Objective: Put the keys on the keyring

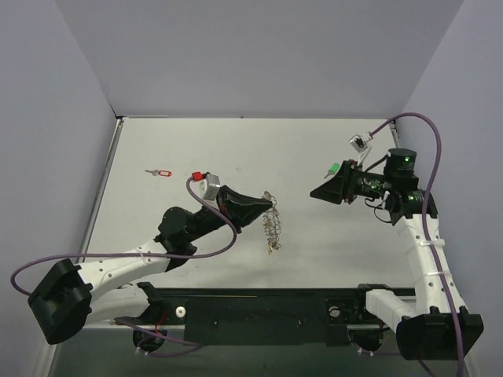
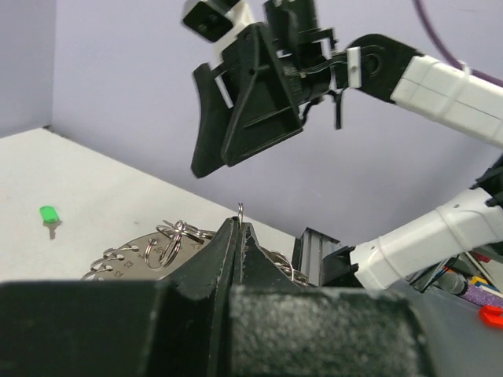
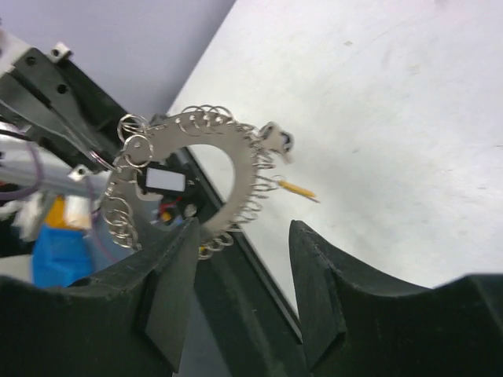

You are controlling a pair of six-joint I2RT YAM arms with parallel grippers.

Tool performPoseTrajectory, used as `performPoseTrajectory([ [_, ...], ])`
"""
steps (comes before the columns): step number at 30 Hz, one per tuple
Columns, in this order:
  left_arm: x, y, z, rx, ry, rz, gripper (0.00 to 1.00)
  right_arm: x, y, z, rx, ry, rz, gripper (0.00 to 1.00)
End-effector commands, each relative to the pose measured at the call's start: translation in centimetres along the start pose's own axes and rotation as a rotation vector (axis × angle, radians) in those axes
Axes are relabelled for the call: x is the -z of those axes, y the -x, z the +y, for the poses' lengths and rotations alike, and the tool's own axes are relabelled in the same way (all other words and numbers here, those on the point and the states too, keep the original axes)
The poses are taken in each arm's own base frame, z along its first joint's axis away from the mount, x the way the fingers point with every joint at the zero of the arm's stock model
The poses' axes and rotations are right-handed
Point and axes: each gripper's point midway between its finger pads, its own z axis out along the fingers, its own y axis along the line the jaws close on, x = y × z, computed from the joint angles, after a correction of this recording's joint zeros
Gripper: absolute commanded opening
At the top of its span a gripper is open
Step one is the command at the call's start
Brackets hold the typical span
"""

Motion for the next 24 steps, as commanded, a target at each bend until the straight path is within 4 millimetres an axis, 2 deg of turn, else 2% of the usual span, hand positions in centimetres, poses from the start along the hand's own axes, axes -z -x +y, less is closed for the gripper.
performPoseTrajectory([
  [1,-0.6,1.2,0.7,-0.067,0.079,0.099,0.00,2.9,-0.6,-2.6,0.156,-0.165,-0.057,0.46],
  [2,-0.4,0.7,1.4,-0.059,0.114,0.139,0.00,3.6,-1.1,-3.5,0.190,-0.212,-0.055,0.47],
  [5,-0.7,1.3,2.5,-0.045,0.177,0.177,0.00,4.7,-2.8,-6.1,0.208,-0.322,-0.030,0.48],
  [6,-0.5,0.5,3.6,-0.024,0.212,0.214,0.00,4.9,-3.0,-6.7,0.219,-0.337,-0.030,0.48],
  [7,-1.0,1.3,3.6,-0.025,0.213,0.209,0.00,5.1,-3.6,-7.3,0.207,-0.352,-0.029,0.48],
  [8,-0.9,0.4,4.6,-0.002,0.246,0.247,0.00,5.2,-3.9,-7.7,0.214,-0.356,-0.026,0.49],
  [9,-1.6,1.3,4.6,0.000,0.244,0.238,0.00,5.4,-4.3,-8.1,0.204,-0.366,-0.032,0.49],
  [10,-1.8,0.4,5.6,0.016,0.265,0.270,0.00,5.5,-4.5,-8.3,0.213,-0.368,-0.031,0.49],
  [11,-2.4,0.9,5.7,0.020,0.257,0.267,0.00,5.7,-4.8,-8.7,0.212,-0.377,-0.038,0.49],
  [12,-2.6,0.2,6.6,0.037,0.277,0.289,0.00,5.8,-4.9,-8.9,0.219,-0.382,-0.040,0.49],
  [15,-4.1,0.6,8.0,0.059,0.290,0.285,0.00,6.4,-5.4,-10.1,0.214,-0.417,-0.056,0.49],
  [18,-4.5,0.3,10.5,0.064,0.333,0.280,0.00,6.7,-5.7,-10.7,0.209,-0.430,-0.062,0.50],
  [20,-4.2,0.3,12.8,0.067,0.383,0.273,0.00,6.8,-5.9,-11.0,0.203,-0.439,-0.063,0.50],
  [21,-3.6,0.4,14.6,0.080,0.427,0.266,0.00,6.8,-5.9,-11.1,0.208,-0.443,-0.063,0.50],
  [22,-3.1,0.5,15.7,0.086,0.455,0.259,0.00,6.8,-5.9,-11.2,0.206,-0.447,-0.062,0.50],
  [23,-2.0,1.1,17.5,0.111,0.506,0.238,0.00,6.9,-5.9,-11.1,0.209,-0.449,-0.062,0.50],
  [24,-1.1,1.1,18.4,0.125,0.530,0.231,0.00,6.9,-5.9,-11.2,0.207,-0.452,-0.061,0.50],
])
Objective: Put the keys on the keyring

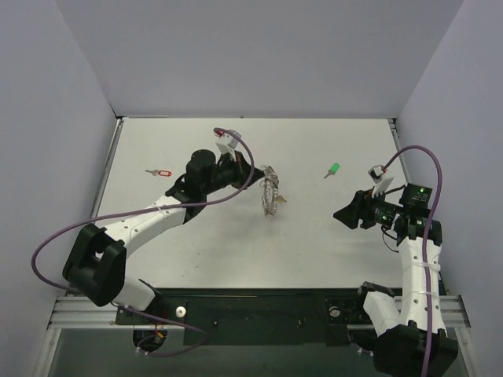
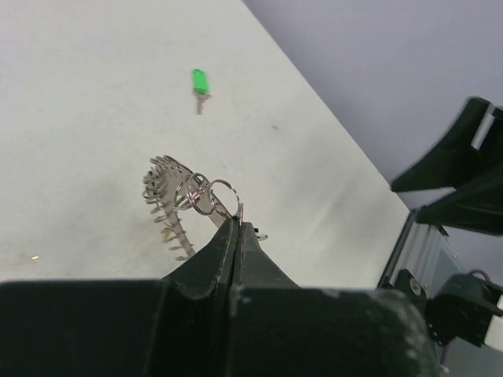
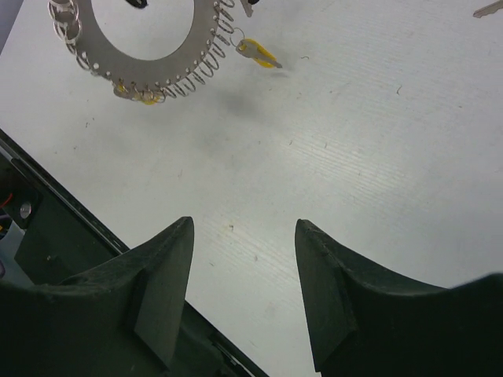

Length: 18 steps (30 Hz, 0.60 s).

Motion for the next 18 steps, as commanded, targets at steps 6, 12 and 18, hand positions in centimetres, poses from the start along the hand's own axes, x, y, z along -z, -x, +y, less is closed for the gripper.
performPoseTrajectory([
  [6,7.0,5.0,11.4,0.169,0.298,-0.215,0.00,0.2,0.2,-0.4,0.054,-0.015,-0.015,0.50],
  [12,14.7,1.5,17.2,0.280,0.592,-0.258,0.00,0.1,0.2,-0.1,0.055,0.002,-0.002,0.50],
  [18,21.3,-0.5,19.9,0.323,0.840,-0.378,0.00,0.1,0.0,0.2,0.064,0.014,0.011,0.50],
])
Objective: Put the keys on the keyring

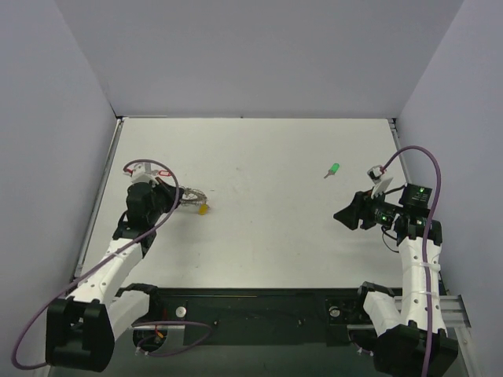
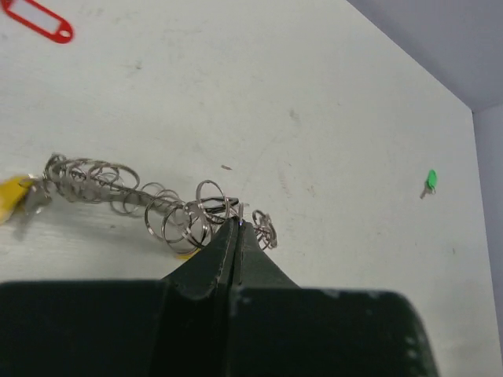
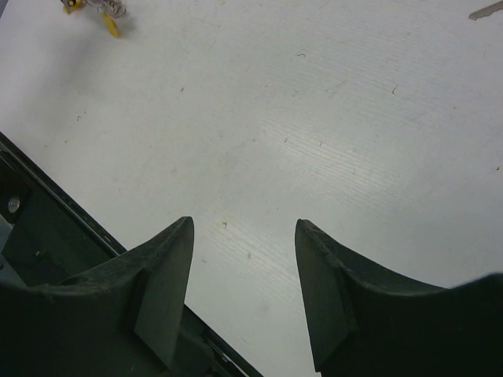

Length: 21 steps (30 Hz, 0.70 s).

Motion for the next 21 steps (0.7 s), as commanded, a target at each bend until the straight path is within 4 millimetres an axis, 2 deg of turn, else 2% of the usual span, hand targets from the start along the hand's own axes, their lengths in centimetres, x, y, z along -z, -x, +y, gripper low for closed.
performPoseTrajectory([
  [1,2.4,2.4,3.5,0.046,0.176,-0.168,0.00,0.1,0.1,0.5,0.028,0.025,0.010,0.50],
  [4,4.2,2.2,5.7,0.093,0.262,-0.220,0.00,0.1,0.0,0.6,0.039,0.030,0.017,0.50],
  [5,4.6,1.5,7.0,0.102,0.311,-0.217,0.00,0.1,0.0,0.7,0.043,0.032,0.021,0.50],
  [7,5.6,0.9,8.1,0.138,0.354,-0.233,0.00,0.0,-0.1,0.9,0.049,0.036,0.026,0.50],
  [10,6.6,-0.1,9.2,0.168,0.391,-0.237,0.00,0.0,-0.1,1.0,0.055,0.040,0.029,0.50],
  [14,7.1,-1.0,9.7,0.195,0.415,-0.212,0.02,0.1,-0.1,1.1,0.057,0.041,0.030,0.50],
  [16,7.4,-1.3,10.0,0.212,0.441,-0.196,0.22,0.1,-0.1,1.1,0.061,0.036,0.028,0.50],
  [17,7.5,-1.4,9.9,0.223,0.441,-0.189,0.37,0.1,-0.1,1.0,0.061,0.033,0.029,0.50],
  [19,7.8,-1.2,9.3,0.227,0.441,-0.170,0.52,0.2,0.0,1.0,0.065,0.027,0.026,0.50],
  [21,8.3,-0.9,8.4,0.210,0.423,-0.143,0.60,0.2,-0.1,0.9,0.065,0.026,0.027,0.50],
])
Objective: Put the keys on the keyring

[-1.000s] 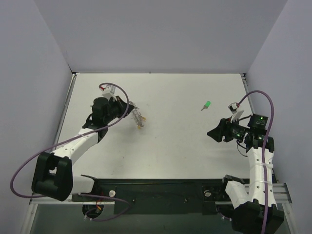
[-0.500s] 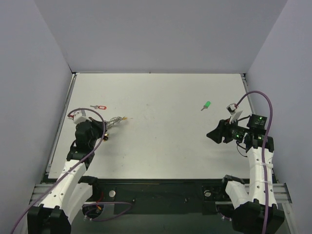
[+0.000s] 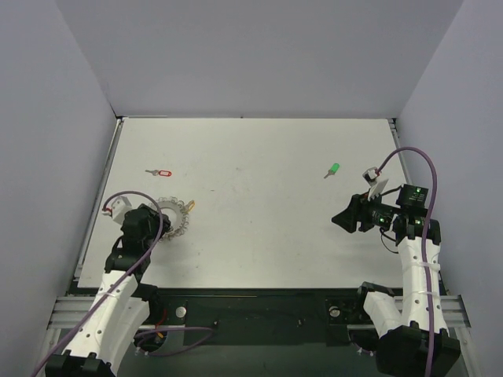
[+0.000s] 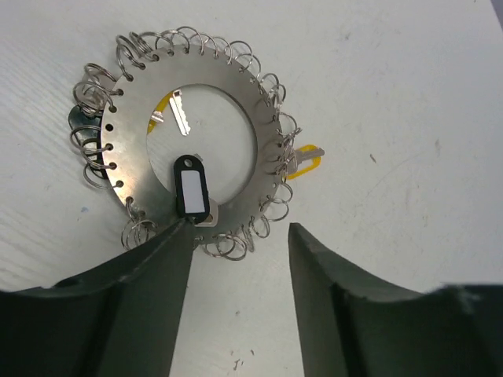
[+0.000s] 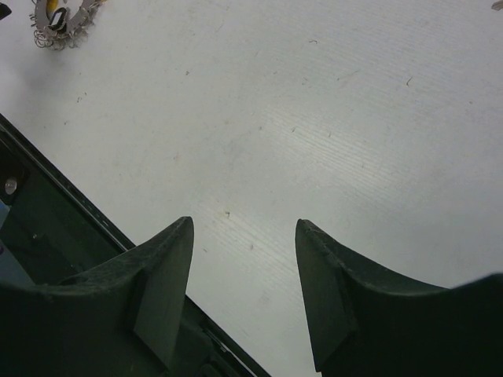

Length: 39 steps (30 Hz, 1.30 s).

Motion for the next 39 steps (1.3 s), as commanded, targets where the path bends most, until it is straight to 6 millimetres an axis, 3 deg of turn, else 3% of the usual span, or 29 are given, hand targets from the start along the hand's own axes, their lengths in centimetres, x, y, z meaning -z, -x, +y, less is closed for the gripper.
performPoseTrajectory([
  [1,2.2,2.3,-3.1,0.008,-0.072,0.005,0.64,0.4,0.8,0.3,0.036,-0.001,-0.015,0.50],
  [3,3.3,2.7,-5.2,-0.037,-0.163,0.029,0.77,0.5,0.7,0.2,0.031,-0.005,-0.014,0.50],
  [7,6.4,2.2,-11.2,-0.212,-0.476,0.138,0.79,0.8,1.1,0.0,0.025,-0.013,-0.037,0.51],
  [8,6.4,1.9,-11.6,-0.266,-0.494,0.169,0.80,0.9,1.3,0.2,0.018,-0.005,-0.045,0.52],
  [9,7.5,2.5,-13.1,-0.313,-0.548,0.182,0.80,1.1,1.5,-0.1,0.003,-0.011,-0.060,0.52],
  [12,9.0,3.8,-14.6,-0.394,-0.553,0.228,0.81,2.1,2.8,-0.6,-0.046,-0.037,-0.109,0.56],
  [15,10.3,4.9,-15.1,-0.471,-0.578,0.205,0.83,3.3,4.7,-1.3,-0.219,-0.085,-0.141,0.61],
  [16,11.0,5.5,-15.4,-0.484,-0.596,0.180,0.83,4.3,6.1,-1.8,-0.239,-0.129,-0.168,0.64],
  [17,11.2,5.7,-15.5,-0.499,-0.606,0.166,0.84,4.4,5.8,-1.8,-0.305,-0.127,-0.135,0.65],
  [18,11.7,6.0,-15.7,-0.504,-0.624,0.142,0.84,5.4,7.2,-1.7,-0.286,-0.142,-0.148,0.67],
  [19,12.0,6.2,-15.9,-0.515,-0.638,0.127,0.84,5.5,6.2,-1.3,-0.308,-0.125,-0.091,0.68],
  [21,12.5,6.3,-15.9,-0.525,-0.660,0.106,0.85,6.3,6.5,-1.1,-0.309,-0.145,-0.062,0.69],
  [28,14.5,5.8,-15.3,-0.527,-0.722,0.072,0.87,7.5,5.6,-3.2,-0.340,-0.338,-0.059,0.70],
  [34,15.1,5.7,-15.1,-0.512,-0.732,0.066,0.88,8.7,5.9,-4.5,-0.303,-0.467,-0.111,0.72],
  [39,14.9,5.7,-15.3,-0.526,-0.748,0.055,0.88,8.2,5.6,-5.2,-0.317,-0.479,-0.145,0.73],
])
